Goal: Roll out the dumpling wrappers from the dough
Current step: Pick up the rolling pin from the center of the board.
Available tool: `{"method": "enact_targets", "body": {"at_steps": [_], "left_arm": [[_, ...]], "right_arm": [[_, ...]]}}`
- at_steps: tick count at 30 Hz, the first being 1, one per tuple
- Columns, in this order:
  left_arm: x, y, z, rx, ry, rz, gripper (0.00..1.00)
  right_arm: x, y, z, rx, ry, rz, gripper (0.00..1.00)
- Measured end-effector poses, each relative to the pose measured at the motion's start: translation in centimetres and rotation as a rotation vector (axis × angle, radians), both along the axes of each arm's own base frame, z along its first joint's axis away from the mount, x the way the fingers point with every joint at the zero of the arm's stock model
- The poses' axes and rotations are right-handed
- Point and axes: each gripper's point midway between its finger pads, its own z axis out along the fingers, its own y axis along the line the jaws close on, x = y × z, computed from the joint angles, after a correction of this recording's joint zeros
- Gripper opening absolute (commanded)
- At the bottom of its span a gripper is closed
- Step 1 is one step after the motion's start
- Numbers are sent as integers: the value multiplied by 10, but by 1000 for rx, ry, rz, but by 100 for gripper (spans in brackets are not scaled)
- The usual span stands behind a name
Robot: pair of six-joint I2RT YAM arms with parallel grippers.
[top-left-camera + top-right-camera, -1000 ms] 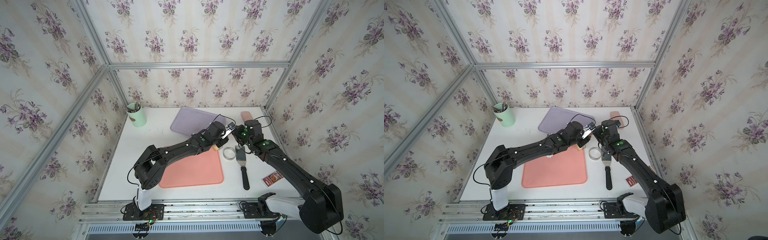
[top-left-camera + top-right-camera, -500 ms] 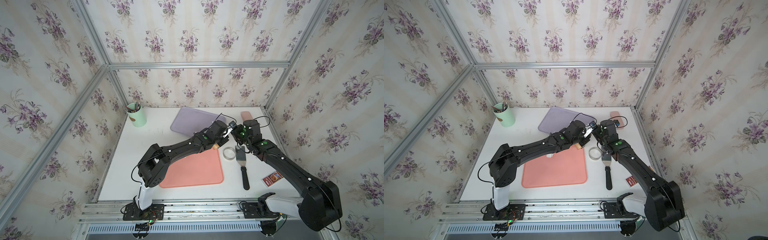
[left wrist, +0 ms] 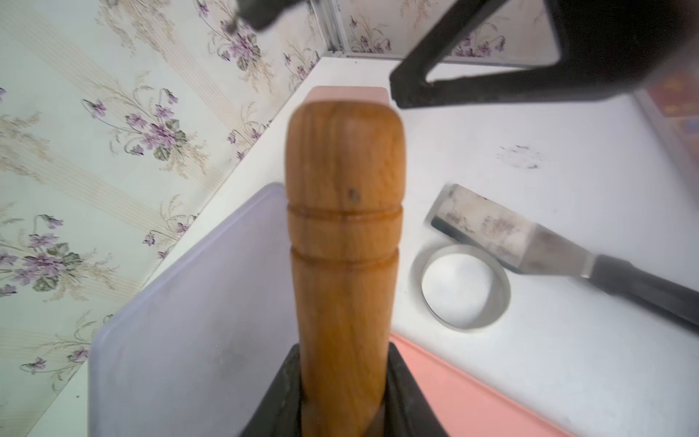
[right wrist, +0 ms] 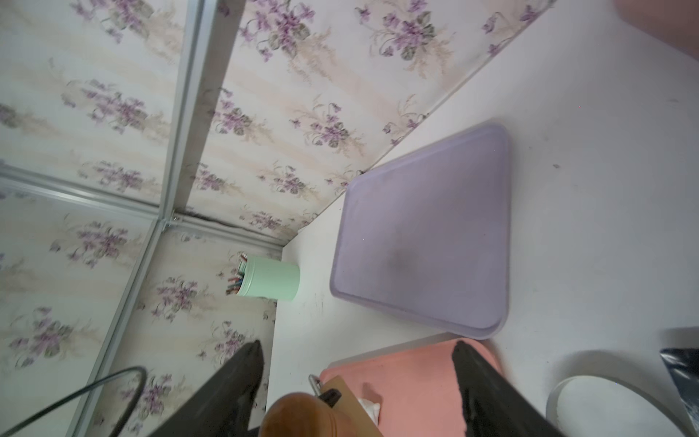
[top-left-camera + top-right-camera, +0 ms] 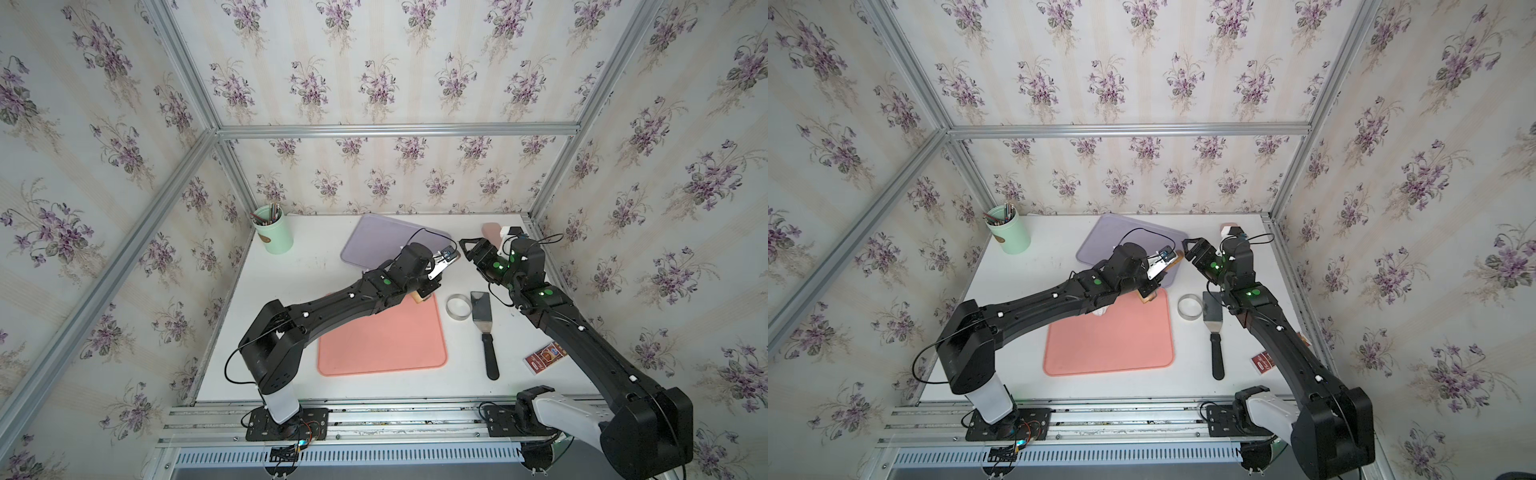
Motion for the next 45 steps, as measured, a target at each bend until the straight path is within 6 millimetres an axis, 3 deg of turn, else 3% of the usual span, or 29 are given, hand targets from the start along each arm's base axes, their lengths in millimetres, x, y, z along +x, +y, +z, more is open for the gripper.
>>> {"method": "enact_targets", "body": {"at_steps": [5,12,18,23,27,32,36,37,38,39,40,41,45], "left_arm": [[-15,4,13,-68,57,-46,0],[-29,-1,10,-97,138,-90,0],[-31,-5,15,-124,162,-98,0],[-31,-5,15,-129,176,-88,0],[-29,-5,15,-138,190,-69,0],[-28,-5,12,-139,198,-56,0],[-27,-5,12,-141,199,-47,0],[-27,-5,12,-141,199,-47,7],[-26,-4,12,-141,198,-45,24],[-26,-4,12,-141,198,-40,35],[-25,-4,13,-142,198,-35,57],[-25,-3,13,-143,196,-32,65],[-20,7,18,-150,185,12,77]], "right_arm": [[-17,23,24,-21,-183,208,81],[-29,40,9,-8,-208,329,62],[-36,58,13,-36,-245,376,62],[-37,66,6,-61,-245,380,50],[-38,76,-3,-78,-224,392,32],[-33,71,-10,-124,-215,351,8],[-32,69,-10,-130,-210,333,2],[-32,68,-10,-130,-210,331,0],[-31,68,-10,-131,-209,328,0],[-31,68,-10,-132,-208,324,0],[-31,67,-10,-133,-207,319,0],[-30,67,-9,-133,-208,316,0],[-24,56,-4,-151,-220,244,0]]}}
